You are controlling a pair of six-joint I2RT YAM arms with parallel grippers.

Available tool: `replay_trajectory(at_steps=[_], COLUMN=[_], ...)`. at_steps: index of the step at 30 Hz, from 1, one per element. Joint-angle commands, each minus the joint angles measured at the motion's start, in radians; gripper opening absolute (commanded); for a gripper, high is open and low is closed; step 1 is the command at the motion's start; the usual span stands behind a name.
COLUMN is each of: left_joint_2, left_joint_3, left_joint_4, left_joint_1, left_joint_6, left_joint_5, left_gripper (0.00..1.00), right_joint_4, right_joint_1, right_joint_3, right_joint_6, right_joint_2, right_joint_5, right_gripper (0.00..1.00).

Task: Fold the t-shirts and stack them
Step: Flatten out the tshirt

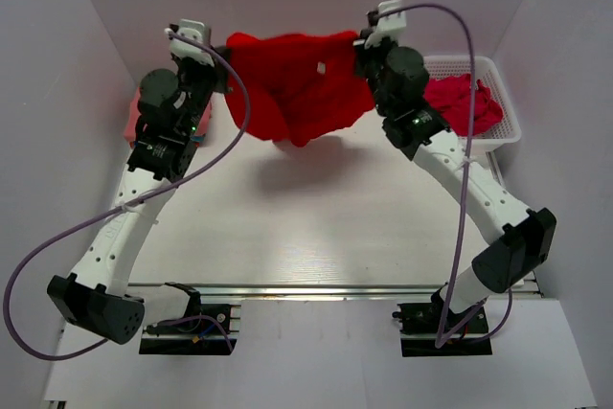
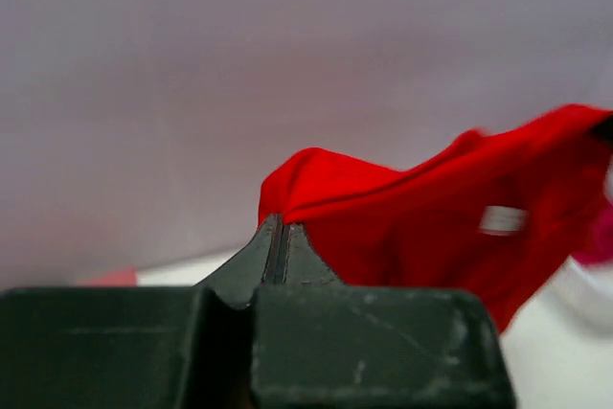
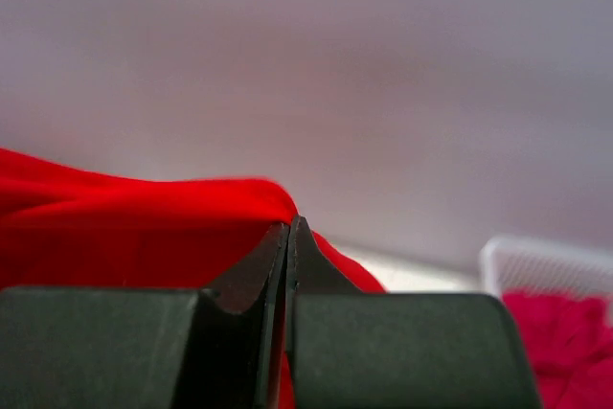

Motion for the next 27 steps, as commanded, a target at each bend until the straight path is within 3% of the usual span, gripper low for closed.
replay_trajectory(at_steps=[1, 5, 14, 19, 23, 27], left_joint_2=[-0.002, 0.021, 0.023, -0.014, -0.051, -0.072], left_joint_3=[0.131, 0.226, 0.326, 0.355, 0.364, 0.404], left_joint_4=[0.019, 0.043, 0.106, 0.057, 0.011, -0.015], left_joint_1=[-0.003, 0.017, 0.017, 0.006, 0.006, 0.006], left_joint_6=[0.092, 0.166, 0.353, 0.364, 0.328, 0.296], left_joint_5=[-0.143, -0.353, -0.622, -0.543, -0.414, -0.370], left_gripper=[0.00, 0.00, 0.00, 0.00, 0.00, 0.00], right_joint_4=[0.129, 0.256, 0.447, 0.453, 0.306, 0.229], right_joint_1=[-0.004, -0.005, -0.011, -0.013, -0.005, -0.007], right_joint_3=[0.175, 0.234, 0.330, 0.370, 0.367, 0.355], right_joint_6=[-0.151, -0.343, -0.627, -0.687, -0.610, -0.546], right_joint_2=[-0.020, -0.028, -0.060, -0.099, -0.180, -0.227], right_joint_5=[0.170, 0.318, 0.429, 0.417, 0.340, 0.277], right_gripper=[0.00, 0.00, 0.00, 0.00, 0.00, 0.00])
